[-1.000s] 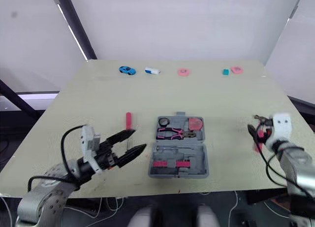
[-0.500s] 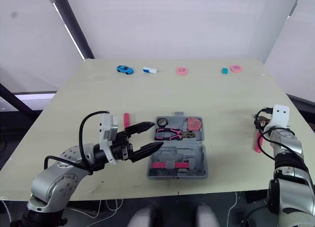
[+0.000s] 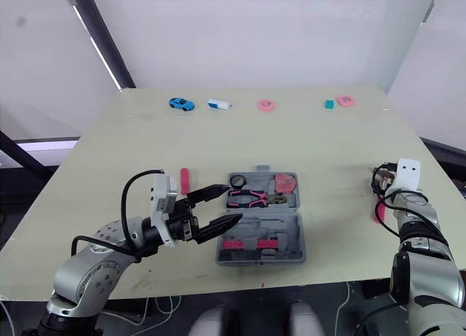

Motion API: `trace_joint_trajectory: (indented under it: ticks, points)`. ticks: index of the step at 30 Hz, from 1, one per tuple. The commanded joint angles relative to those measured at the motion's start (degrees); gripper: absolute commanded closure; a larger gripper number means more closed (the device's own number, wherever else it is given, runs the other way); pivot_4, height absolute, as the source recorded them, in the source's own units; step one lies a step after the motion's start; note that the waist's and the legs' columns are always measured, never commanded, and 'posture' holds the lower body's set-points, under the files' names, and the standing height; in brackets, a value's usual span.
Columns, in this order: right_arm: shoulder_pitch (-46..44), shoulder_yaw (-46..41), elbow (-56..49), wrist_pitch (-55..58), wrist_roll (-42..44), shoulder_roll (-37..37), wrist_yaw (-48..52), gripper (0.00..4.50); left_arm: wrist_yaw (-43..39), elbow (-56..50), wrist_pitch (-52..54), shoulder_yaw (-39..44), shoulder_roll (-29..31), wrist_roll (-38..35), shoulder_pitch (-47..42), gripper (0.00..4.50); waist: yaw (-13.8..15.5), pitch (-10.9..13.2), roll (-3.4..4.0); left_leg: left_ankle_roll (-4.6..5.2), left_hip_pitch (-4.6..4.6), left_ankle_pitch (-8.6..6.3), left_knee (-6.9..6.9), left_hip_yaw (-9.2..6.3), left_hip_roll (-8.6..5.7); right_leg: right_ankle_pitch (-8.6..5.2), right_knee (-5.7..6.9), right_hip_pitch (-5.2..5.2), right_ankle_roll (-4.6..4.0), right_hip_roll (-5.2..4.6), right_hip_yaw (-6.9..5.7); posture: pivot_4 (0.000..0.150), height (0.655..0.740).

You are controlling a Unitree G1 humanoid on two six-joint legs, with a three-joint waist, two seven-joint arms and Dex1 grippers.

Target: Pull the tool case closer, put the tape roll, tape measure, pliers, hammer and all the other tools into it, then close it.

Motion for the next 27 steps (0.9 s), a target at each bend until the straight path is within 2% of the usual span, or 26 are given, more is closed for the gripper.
trace_joint_trajectory:
  ticks: [1, 3, 4, 7, 10, 11, 18, 22, 25, 27]
  points:
    - [-1.4, 0.0, 0.1, -1.8, -0.1, -0.3, 0.0, 0.51, -0.8, -0.2, -2.5, 0.2, 0.1, 1.0, 0.6, 0.00, 0.0, 0.0, 0.00, 0.00, 0.00, 0.00, 0.00, 0.00, 0.00, 0.00, 0.00, 0.00, 0.00, 0.00, 0.00, 0.150, 0.7400]
    - [-1.4, 0.1, 0.3, -1.9, -0.1, 0.0, 0.1, 1.08, -0.8, -0.2, -3.0, 0.2, 0.1, 1.4, 1.0, 0.00, 0.0, 0.0, 0.00, 0.00, 0.00, 0.00, 0.00, -0.01, 0.00, 0.00, 0.00, 0.00, 0.00, 0.00, 0.01, 0.150, 0.7400]
    - [-1.4, 0.1, 0.5, -2.0, -0.1, 0.1, 0.1, 1.73, -0.8, -0.2, -3.3, 0.1, 0.0, 1.5, 1.2, 0.00, 0.0, 0.0, 0.00, 0.00, 0.00, 0.00, 0.00, -0.02, 0.01, 0.00, -0.01, 0.00, 0.00, 0.00, 0.01, 0.150, 0.7400]
    - [-1.4, 0.3, 1.1, -2.1, -0.3, 0.4, 0.2, 2.76, -0.7, -0.3, -3.7, 0.1, -0.1, 1.8, 1.8, 0.00, 0.0, 0.0, 0.00, 0.00, 0.00, 0.00, 0.00, -0.02, 0.01, 0.00, -0.01, 0.00, 0.00, -0.01, 0.01, 0.150, 0.7400]
    - [-1.4, 0.3, 1.6, -2.3, -0.3, 0.6, 0.3, 4.36, -0.6, -0.2, -4.0, 0.0, -0.2, 2.2, 2.1, 0.00, 0.0, 0.0, 0.00, 0.00, 0.00, 0.00, 0.00, -0.03, 0.01, 0.00, -0.01, 0.00, 0.00, -0.01, 0.03, 0.150, 0.7400]
    - [-1.4, 0.3, 1.8, -2.5, -0.3, 0.7, 0.3, 4.48, -0.6, -0.2, -4.1, 0.0, -0.1, 2.3, 2.2, 0.00, 0.0, 0.0, 0.00, 0.00, 0.01, 0.00, 0.00, -0.03, 0.01, 0.00, -0.01, 0.00, 0.00, 0.00, 0.04, 0.150, 0.7400]
    - [-1.3, 0.7, 2.5, -2.8, -0.4, 0.7, 1.3, 4.48, -1.0, 0.5, -4.5, 0.1, -0.1, 2.7, 2.2, 0.00, 0.0, 0.0, 0.00, 0.00, 0.02, 0.00, 0.00, -0.03, 0.03, 0.00, 0.00, 0.00, 0.00, 0.02, 0.04, 0.150, 0.7400]
    - [0.2, 0.6, -1.9, -1.1, 0.9, 0.9, 5.1, 4.48, -3.1, 2.3, -5.9, 0.8, 0.1, 2.4, 3.7, 0.00, -0.2, 0.0, 0.00, 0.00, 0.05, 0.00, -0.01, -0.03, 0.05, 0.00, 0.00, 0.00, 0.00, 0.03, 0.06, 0.150, 0.7400]
    - [6.0, 1.6, -14.4, 4.0, 3.1, 1.9, 10.3, 4.48, -5.3, 4.8, -9.6, 1.3, 1.0, 4.6, 5.9, 0.00, -0.1, 0.0, 0.02, 0.00, 0.04, 0.00, -0.05, -0.03, 0.07, -0.01, -0.02, -0.01, 0.00, 0.05, 0.05, 0.150, 0.7400]
    - [14.2, 2.8, -30.4, 11.2, 5.7, 3.0, 12.1, 4.48, -8.5, 8.2, -15.4, 2.1, 0.7, 6.2, 7.4, 0.00, 0.0, 0.0, 0.04, 0.00, 0.04, 0.00, -0.07, -0.06, 0.10, -0.01, -0.01, -0.04, -0.01, 0.06, 0.03, 0.150, 0.7400]
